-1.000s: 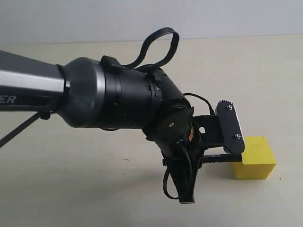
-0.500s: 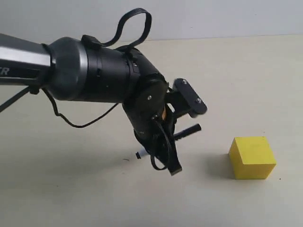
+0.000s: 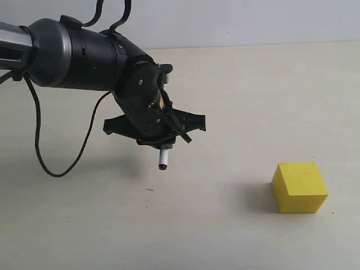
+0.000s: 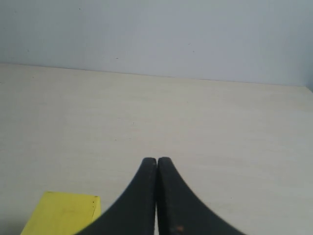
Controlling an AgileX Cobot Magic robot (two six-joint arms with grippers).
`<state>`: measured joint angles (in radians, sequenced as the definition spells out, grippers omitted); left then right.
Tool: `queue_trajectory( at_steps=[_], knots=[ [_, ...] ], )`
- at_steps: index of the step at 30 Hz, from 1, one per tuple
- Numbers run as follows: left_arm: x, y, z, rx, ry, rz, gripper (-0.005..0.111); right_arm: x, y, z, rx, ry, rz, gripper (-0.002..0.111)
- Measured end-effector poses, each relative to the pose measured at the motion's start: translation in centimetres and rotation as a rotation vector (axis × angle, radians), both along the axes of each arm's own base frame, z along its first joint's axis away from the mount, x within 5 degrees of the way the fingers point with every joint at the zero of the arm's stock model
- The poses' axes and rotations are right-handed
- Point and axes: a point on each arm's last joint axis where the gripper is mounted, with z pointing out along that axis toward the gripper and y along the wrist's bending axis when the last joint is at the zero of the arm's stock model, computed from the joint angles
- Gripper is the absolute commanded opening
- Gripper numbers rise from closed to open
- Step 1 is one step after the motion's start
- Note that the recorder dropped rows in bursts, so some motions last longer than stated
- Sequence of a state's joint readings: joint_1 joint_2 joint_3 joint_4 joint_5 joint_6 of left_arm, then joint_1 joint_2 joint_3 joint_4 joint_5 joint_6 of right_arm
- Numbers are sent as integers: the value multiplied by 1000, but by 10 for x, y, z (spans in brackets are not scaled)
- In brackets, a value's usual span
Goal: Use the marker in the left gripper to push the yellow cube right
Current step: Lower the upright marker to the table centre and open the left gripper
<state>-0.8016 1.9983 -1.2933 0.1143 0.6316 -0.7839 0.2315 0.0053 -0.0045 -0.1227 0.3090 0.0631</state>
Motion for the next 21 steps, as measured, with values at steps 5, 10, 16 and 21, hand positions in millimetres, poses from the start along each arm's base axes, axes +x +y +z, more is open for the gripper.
queue_trajectory(
  at_steps=[5,10,16,21],
  knots=[
    [1,-2,1,-44,0,64,0,0,0,0,0,0,0,0],
    [1,-3,1,-54,-2,73,0,0,0,0,0,0,0,0],
    [2,-3,1,-59,-4,77,0,0,0,0,0,0,0,0],
    [3,-4,2,-71,-13,75,0,0,0,0,0,0,0,0]
  ],
)
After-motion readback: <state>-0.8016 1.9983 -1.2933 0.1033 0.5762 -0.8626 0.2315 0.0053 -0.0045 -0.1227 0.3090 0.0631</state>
